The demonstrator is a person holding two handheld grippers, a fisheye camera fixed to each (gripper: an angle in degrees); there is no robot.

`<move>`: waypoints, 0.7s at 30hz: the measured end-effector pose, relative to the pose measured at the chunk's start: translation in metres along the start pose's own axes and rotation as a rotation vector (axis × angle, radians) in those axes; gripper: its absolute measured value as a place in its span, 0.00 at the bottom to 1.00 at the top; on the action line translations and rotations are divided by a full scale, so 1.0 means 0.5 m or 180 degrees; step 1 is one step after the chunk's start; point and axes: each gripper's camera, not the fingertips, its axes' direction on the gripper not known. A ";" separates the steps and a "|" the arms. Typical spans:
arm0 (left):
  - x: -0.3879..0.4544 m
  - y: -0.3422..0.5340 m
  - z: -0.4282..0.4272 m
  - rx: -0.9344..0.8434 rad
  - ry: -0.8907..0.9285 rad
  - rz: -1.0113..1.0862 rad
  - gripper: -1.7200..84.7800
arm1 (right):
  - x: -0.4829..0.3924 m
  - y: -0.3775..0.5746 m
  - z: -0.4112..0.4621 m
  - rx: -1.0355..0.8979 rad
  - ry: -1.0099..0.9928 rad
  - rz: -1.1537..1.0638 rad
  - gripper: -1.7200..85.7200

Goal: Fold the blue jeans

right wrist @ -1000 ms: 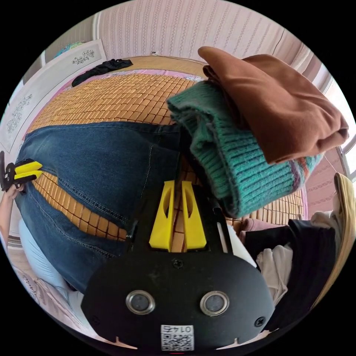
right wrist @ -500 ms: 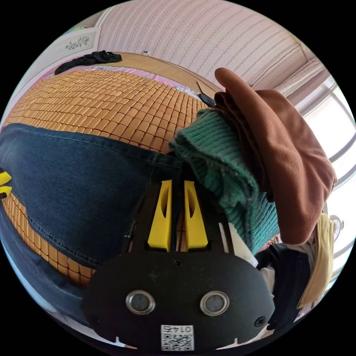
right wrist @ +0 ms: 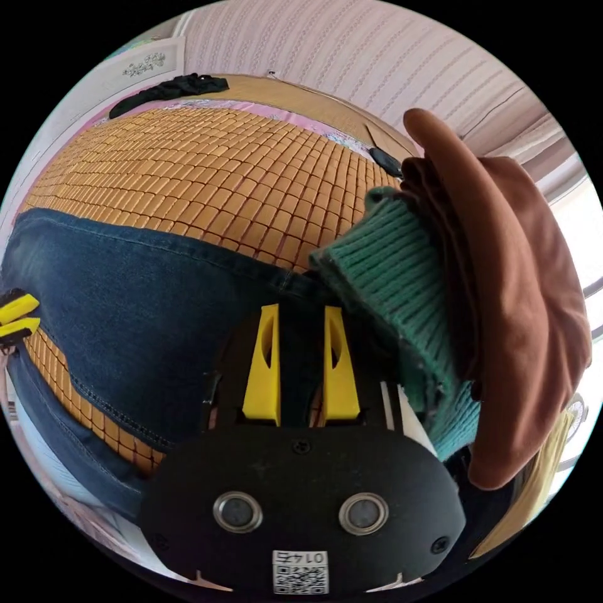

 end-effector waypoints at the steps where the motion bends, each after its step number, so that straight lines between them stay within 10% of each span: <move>1: 0.000 0.003 0.002 -0.0019 -0.0001 0.0018 0.10 | 0.007 0.001 0.005 0.0057 0.0090 0.0085 0.09; 16: -0.044 0.192 -0.134 0.0436 0.0324 -0.0140 0.10 | 0.011 0.222 -0.097 0.0652 0.0660 -0.0248 0.07; 21: -0.035 0.532 -0.337 0.1176 0.0270 -0.0823 0.09 | 0.115 0.610 -0.216 0.1146 -0.0539 0.0590 0.12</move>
